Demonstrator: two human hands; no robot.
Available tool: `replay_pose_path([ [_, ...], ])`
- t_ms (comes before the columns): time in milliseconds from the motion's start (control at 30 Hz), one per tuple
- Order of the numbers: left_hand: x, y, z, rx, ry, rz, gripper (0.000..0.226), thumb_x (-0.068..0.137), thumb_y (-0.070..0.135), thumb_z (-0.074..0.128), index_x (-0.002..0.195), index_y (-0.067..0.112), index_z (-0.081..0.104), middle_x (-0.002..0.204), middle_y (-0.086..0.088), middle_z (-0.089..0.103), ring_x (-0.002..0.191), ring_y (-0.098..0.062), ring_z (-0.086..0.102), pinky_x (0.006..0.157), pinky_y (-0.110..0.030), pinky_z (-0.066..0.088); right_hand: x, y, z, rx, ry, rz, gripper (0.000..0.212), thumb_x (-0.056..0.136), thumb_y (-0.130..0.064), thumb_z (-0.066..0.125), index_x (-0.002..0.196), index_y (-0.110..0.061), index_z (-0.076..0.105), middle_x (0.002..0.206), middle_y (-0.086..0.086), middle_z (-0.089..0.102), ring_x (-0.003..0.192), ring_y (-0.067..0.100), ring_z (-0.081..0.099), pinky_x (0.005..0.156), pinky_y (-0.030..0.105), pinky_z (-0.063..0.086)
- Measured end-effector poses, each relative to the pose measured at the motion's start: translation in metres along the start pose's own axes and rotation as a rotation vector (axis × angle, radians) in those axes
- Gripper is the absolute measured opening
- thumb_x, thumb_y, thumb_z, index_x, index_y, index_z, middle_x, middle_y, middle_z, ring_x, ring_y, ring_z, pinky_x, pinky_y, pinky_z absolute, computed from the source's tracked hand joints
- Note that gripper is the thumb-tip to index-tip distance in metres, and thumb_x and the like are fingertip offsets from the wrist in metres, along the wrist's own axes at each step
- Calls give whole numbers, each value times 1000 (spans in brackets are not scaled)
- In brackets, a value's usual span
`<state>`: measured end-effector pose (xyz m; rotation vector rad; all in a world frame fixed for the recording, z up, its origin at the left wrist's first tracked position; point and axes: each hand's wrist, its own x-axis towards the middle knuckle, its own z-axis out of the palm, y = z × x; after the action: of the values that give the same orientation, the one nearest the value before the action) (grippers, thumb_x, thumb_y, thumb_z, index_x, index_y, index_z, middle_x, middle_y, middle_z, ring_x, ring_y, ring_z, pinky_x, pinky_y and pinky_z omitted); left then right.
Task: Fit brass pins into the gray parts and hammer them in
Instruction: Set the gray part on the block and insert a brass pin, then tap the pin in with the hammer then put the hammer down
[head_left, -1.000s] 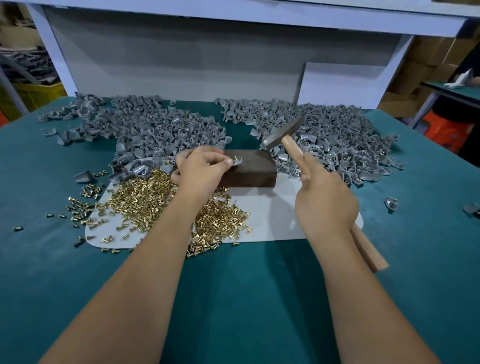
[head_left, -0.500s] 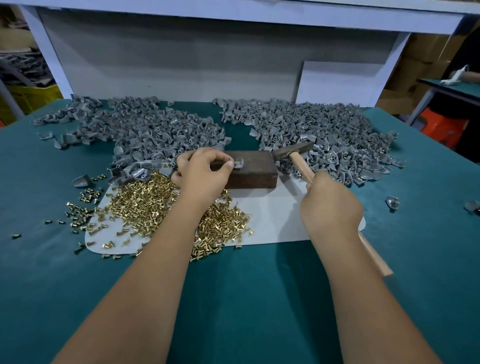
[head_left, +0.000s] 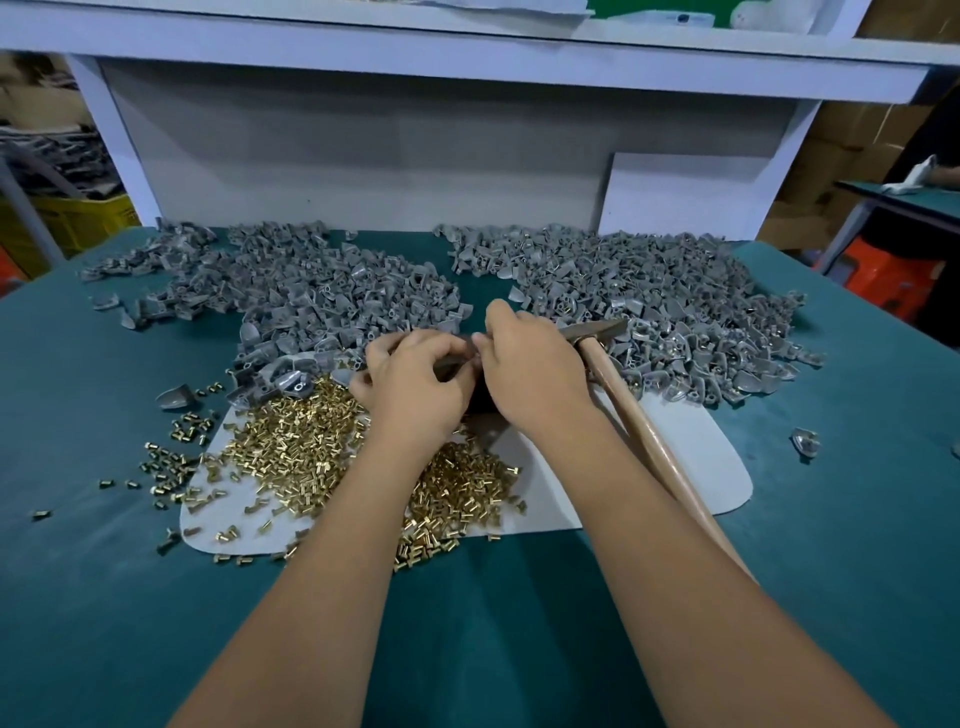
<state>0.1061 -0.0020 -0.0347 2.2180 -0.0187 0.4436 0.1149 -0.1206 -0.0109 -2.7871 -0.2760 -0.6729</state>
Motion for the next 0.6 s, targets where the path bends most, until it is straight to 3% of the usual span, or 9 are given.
replay_pose_path([
  [333, 1, 1, 1, 30, -15, -19, 12, 90, 41, 66, 79, 44, 61, 115, 24, 56, 132, -18, 25, 102, -45, 17, -8, 11, 11, 157, 52, -109, 8, 96, -15, 49, 89, -10, 51, 95, 4, 53, 92, 22, 44, 78, 34, 37],
  [600, 2, 0, 0, 57, 3, -10, 9, 88, 45, 68, 81, 45, 61, 105, 27, 53, 131, -16, 26, 103, -45, 18, -4, 5, 14, 290, 94, 17, 18, 89, -5, 54, 75, -15, 46, 81, -3, 49, 83, 19, 44, 65, 30, 27],
])
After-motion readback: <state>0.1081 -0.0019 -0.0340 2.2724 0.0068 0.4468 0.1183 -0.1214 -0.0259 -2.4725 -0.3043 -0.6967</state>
